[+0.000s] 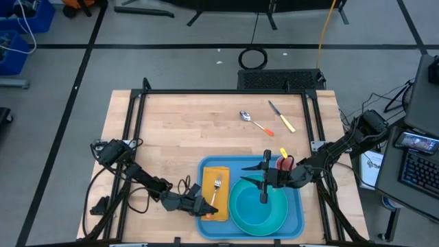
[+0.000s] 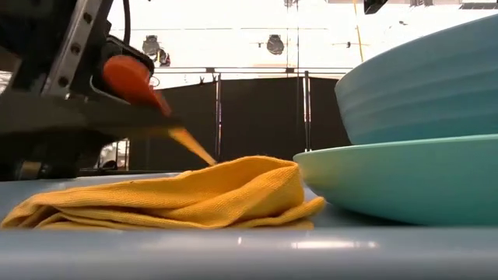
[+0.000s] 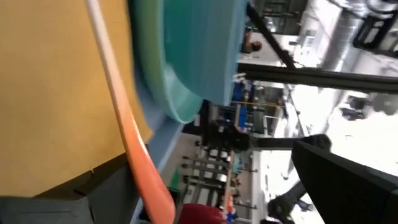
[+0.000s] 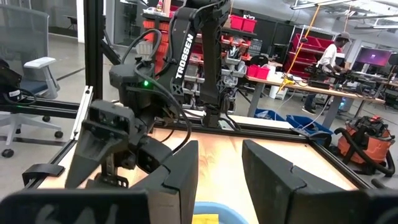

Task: Set up tray
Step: Put the orange fork on the orange napkin

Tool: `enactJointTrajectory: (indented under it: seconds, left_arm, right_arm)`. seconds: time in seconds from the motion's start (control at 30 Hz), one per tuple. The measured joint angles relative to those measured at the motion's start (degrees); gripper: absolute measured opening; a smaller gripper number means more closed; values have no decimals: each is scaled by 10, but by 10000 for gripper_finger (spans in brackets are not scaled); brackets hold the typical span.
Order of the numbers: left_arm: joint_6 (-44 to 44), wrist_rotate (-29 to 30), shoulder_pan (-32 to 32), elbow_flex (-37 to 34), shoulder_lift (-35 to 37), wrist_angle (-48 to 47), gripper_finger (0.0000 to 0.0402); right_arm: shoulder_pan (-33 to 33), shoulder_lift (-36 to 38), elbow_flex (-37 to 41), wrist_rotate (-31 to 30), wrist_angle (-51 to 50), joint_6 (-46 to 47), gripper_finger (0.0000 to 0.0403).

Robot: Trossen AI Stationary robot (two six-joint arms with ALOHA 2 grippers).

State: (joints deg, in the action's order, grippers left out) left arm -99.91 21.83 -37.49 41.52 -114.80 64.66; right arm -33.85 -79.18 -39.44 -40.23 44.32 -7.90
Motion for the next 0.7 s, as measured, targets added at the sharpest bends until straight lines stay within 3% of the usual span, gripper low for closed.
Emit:
enactJointTrajectory:
  seconds: [0.1,0.23,0.43,0.57,0.7]
  left_arm:
    - [-17,-6,1,0,6,-17,397]
    - [-66,-91,14,1,26,-88,397]
    - [-80,-150,29,1,96,-265,397]
    - [-20,-92,33,0,161,-358,397]
    - [31,-43,33,2,221,-382,397]
  right_arm:
    - [0,0,0,0,0,0,114]
    - [0,0,0,0,0,0,114]
    - [0,0,0,0,-1,9,114]
    - [0,0,0,0,-4,11,114]
    - [0,0,0,0,-4,12,114]
